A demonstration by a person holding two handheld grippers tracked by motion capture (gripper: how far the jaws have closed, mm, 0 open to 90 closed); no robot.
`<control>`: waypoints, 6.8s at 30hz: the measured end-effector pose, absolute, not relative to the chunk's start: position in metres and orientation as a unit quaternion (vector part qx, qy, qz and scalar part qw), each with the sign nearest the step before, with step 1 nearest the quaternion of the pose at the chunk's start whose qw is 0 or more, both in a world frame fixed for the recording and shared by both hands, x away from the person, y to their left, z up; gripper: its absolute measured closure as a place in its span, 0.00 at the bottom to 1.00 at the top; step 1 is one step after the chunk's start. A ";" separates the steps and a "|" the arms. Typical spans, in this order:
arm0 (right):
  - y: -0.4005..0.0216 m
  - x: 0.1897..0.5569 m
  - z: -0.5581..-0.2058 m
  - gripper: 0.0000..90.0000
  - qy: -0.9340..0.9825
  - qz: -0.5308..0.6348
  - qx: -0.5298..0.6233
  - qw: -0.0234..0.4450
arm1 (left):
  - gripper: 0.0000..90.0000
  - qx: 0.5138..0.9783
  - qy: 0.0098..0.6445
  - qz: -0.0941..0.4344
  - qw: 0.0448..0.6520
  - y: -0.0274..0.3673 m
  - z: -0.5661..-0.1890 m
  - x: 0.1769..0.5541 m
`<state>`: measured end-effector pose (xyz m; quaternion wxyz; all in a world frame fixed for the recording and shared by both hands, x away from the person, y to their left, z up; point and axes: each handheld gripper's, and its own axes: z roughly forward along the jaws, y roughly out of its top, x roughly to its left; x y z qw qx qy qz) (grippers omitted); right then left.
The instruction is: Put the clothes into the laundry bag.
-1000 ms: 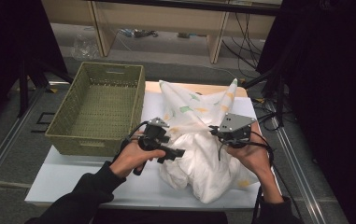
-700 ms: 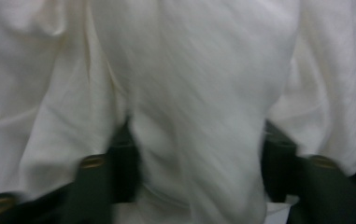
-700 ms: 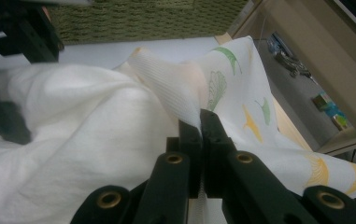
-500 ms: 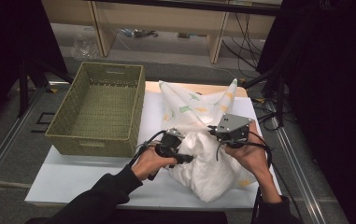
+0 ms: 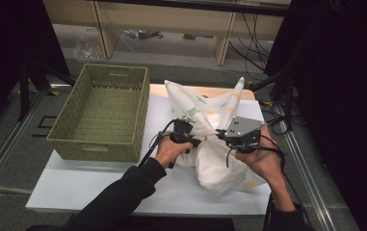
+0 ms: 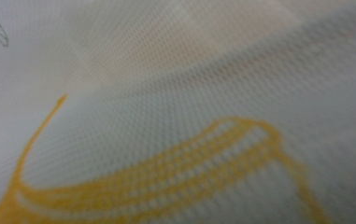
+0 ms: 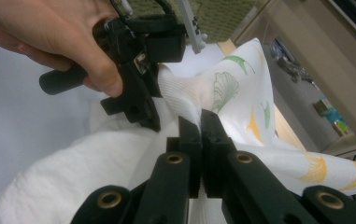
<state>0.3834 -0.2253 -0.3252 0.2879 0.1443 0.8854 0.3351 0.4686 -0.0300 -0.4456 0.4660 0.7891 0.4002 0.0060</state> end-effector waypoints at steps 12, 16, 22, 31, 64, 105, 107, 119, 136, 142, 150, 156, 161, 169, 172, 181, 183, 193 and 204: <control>-0.231 0.390 -0.332 1.00 0.886 0.329 0.154 0.287 | 0.23 0.819 0.343 -0.016 0.460 0.012 -0.414 0.408; -0.230 0.389 -0.332 1.00 0.887 0.327 0.154 0.287 | 0.22 0.845 0.323 -0.014 0.426 0.008 -0.430 0.392; -0.227 0.390 -0.335 1.00 0.890 0.325 0.153 0.282 | 0.33 0.846 0.331 0.010 0.419 -0.024 -0.453 0.404; -0.229 0.383 -0.323 1.00 0.883 0.342 0.146 0.288 | 0.86 0.811 0.280 0.008 0.514 -0.036 -0.401 0.410; -0.234 0.391 -0.336 1.00 0.888 0.322 0.169 0.282 | 0.18 0.850 0.303 0.008 0.431 -0.018 -0.417 0.376; -0.240 0.392 -0.339 1.00 0.898 0.313 0.160 0.266 | 0.39 0.796 0.384 0.026 0.467 -0.040 -0.422 0.453; -0.241 0.391 -0.339 1.00 0.899 0.311 0.162 0.263 | 0.27 0.809 0.371 0.027 0.455 -0.034 -0.416 0.442; -0.238 0.390 -0.338 1.00 0.899 0.308 0.167 0.262 | 0.22 0.851 0.318 0.006 0.419 -0.037 -0.435 0.393; -0.234 0.391 -0.344 1.00 0.902 0.302 0.168 0.259 | 0.90 0.827 0.309 0.048 0.468 -0.063 -0.441 0.430; -0.232 0.381 -0.328 1.00 0.897 0.314 0.156 0.270 | 0.94 0.829 0.298 0.092 0.464 -0.059 -0.419 0.456; -0.231 0.386 -0.341 1.00 0.909 0.289 0.159 0.256 | 0.86 0.806 0.352 0.079 0.469 -0.068 -0.441 0.480; -0.235 0.392 -0.351 1.00 0.910 0.285 0.175 0.244 | 0.52 0.815 0.354 0.050 0.456 -0.049 -0.436 0.461; -0.234 0.392 -0.350 1.00 0.911 0.287 0.165 0.246 | 0.33 0.815 0.354 0.051 0.456 -0.022 -0.423 0.439; -0.234 0.391 -0.349 1.00 0.909 0.287 0.177 0.245 | 0.27 0.821 0.365 0.082 0.431 0.015 -0.429 0.431; -0.233 0.391 -0.349 1.00 0.909 0.287 0.175 0.245 | 0.24 0.828 0.371 0.067 0.415 0.009 -0.444 0.438; -0.234 0.393 -0.353 1.00 0.910 0.283 0.177 0.246 | 0.79 0.805 0.342 -0.009 0.485 -0.032 -0.458 0.456; -0.236 0.394 -0.352 1.00 0.910 0.281 0.174 0.249 | 0.88 0.809 0.330 0.002 0.486 -0.043 -0.451 0.454; -0.242 0.394 -0.350 1.00 0.907 0.283 0.188 0.250 | 0.41 0.841 0.304 -0.007 0.448 -0.035 -0.445 0.440; -0.240 0.394 -0.352 1.00 0.909 0.280 0.188 0.246 | 0.19 0.851 0.329 0.035 0.408 -0.048 -0.442 0.434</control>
